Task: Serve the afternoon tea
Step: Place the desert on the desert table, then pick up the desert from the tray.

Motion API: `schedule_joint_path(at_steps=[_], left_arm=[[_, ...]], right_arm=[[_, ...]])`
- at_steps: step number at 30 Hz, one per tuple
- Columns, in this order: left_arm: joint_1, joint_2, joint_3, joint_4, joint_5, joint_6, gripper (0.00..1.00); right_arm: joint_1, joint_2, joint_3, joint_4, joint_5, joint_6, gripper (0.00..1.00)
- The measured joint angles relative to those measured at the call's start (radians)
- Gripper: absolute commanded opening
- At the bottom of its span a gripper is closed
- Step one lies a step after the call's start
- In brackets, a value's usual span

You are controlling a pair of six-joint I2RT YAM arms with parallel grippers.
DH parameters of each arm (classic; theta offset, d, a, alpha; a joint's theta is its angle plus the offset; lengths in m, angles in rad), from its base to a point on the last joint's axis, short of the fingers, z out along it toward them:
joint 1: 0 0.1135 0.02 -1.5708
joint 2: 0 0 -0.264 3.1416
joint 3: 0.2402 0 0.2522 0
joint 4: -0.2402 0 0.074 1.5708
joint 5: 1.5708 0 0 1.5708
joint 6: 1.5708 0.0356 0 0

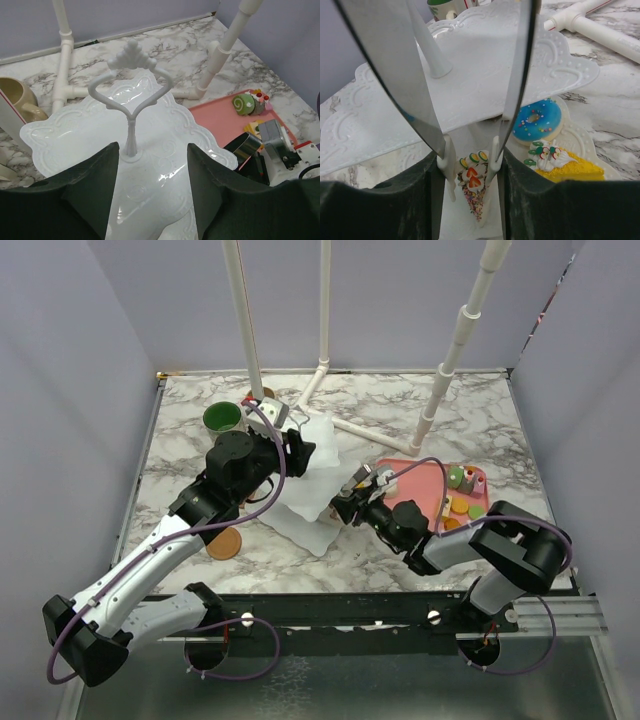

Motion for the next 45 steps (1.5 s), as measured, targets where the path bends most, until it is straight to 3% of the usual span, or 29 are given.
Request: schedule_joint_path(at_steps=[9, 24, 29, 35, 45], left_arm=[[0.000, -0.004, 0.000, -0.004, 0.015, 0.048, 0.58], [0.000, -0.004, 0.000, -0.026, 0.014, 0.073, 0.58], [0.000, -0.005, 0.000, -0.035, 0.014, 0.095, 0.73], [0.007, -0.005, 0.010, -0.079, 0.034, 0.130, 0.80], [0.103, 0.004, 0.074, -0.168, 0.148, 0.151, 0.90]], right_arm=[[0.000, -0.092, -0.022, -0.022, 0.022, -0.009, 0.63], [0.001, -0.205, -0.048, -0.097, 0.034, -0.031, 0.60], [0.001, -0.395, -0.086, -0.190, 0.104, -0.034, 0.60], [-0.001, -0.578, -0.103, -0.324, 0.249, -0.057, 0.64], [-0.079, -0.586, -0.089, -0.531, 0.478, -0.054, 0.66]])
